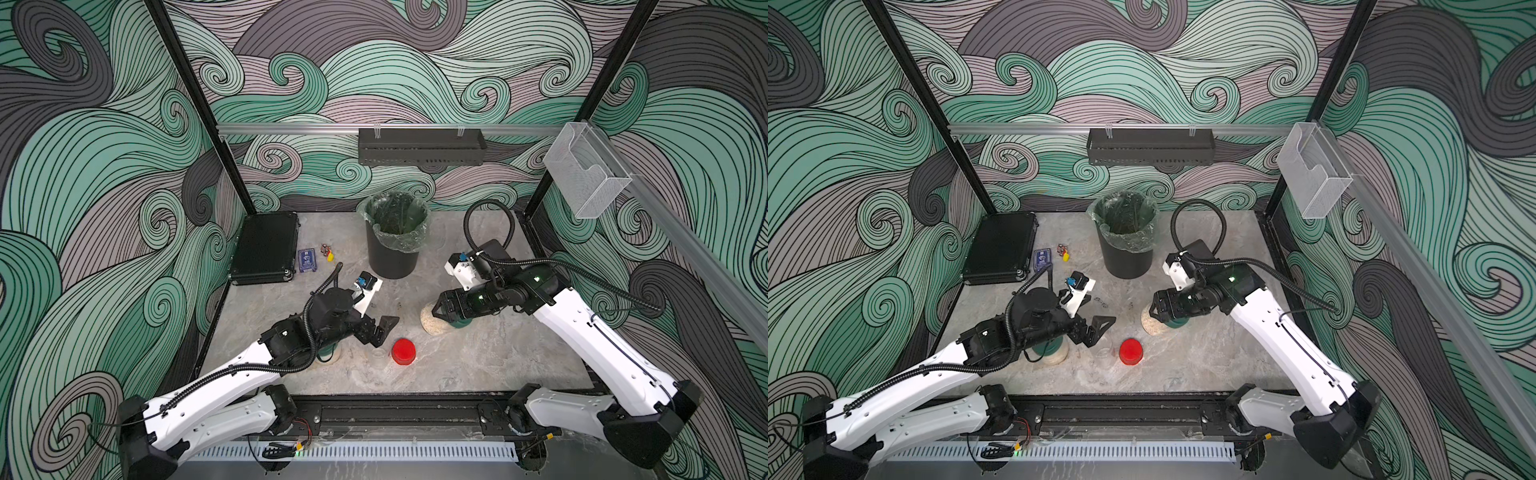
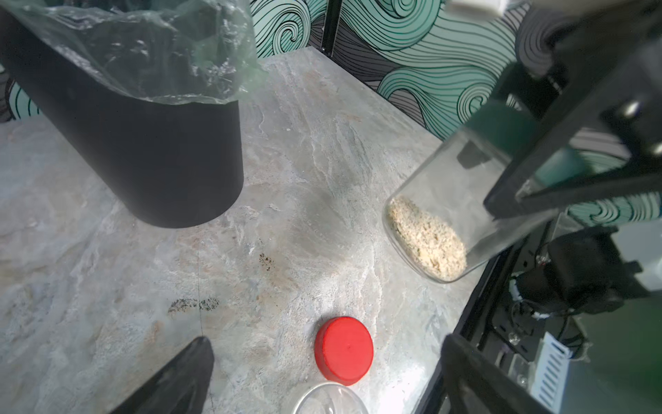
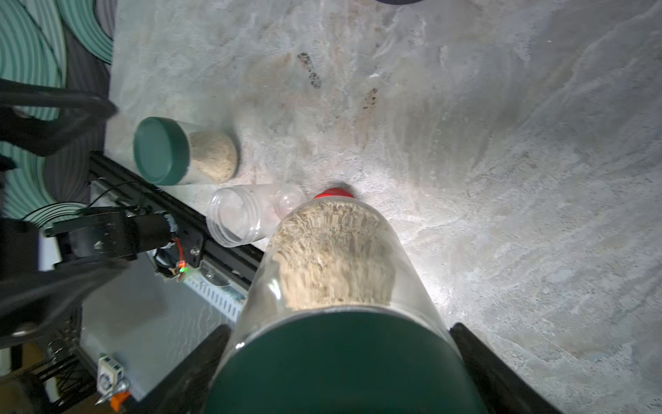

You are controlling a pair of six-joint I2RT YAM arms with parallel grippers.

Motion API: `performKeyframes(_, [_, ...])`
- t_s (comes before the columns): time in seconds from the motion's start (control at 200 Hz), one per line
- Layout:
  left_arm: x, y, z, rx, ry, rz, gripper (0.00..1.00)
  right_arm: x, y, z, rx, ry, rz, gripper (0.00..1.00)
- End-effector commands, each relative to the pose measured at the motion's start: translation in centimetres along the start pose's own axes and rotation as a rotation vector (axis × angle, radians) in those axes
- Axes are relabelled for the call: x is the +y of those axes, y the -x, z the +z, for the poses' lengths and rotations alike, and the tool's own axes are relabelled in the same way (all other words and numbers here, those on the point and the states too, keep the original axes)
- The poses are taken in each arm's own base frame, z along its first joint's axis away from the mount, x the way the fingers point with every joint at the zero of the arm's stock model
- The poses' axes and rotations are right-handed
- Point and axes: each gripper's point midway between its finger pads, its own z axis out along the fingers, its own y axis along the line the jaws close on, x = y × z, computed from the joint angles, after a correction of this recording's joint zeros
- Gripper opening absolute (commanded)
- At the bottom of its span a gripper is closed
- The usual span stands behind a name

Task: Empty expired oatmeal from jars
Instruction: Pick up the jar from the center of the board.

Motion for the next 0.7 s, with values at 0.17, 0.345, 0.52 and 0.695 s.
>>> performKeyframes(0.17, [-3.0, 2.5, 0.0, -0.184, -0.07, 0.24, 0.99, 4.9, 2.4, -2.8, -0.049, 0.211, -0.067, 0.58])
performKeyframes(0.345, [-3.4, 2.3, -0.4, -0.229, -0.087, 0.256, 0.99, 6.3, 3.3, -3.4, -0.058, 0.26, -0.092, 0.58])
performKeyframes(0.52, [-3.4, 1.5, -0.5, -0.247, -0.079, 0.289, 0.99, 7.4, 4.1, -3.6, -0.065, 0.305, -0.111, 0.57])
performKeyframes(0.695, [-4.0, 1.9, -0.6, -0.223, -0.086, 0.368, 0.99, 9.1, 4.5, -3.1, -0.065, 0.366, -0.131, 0.56])
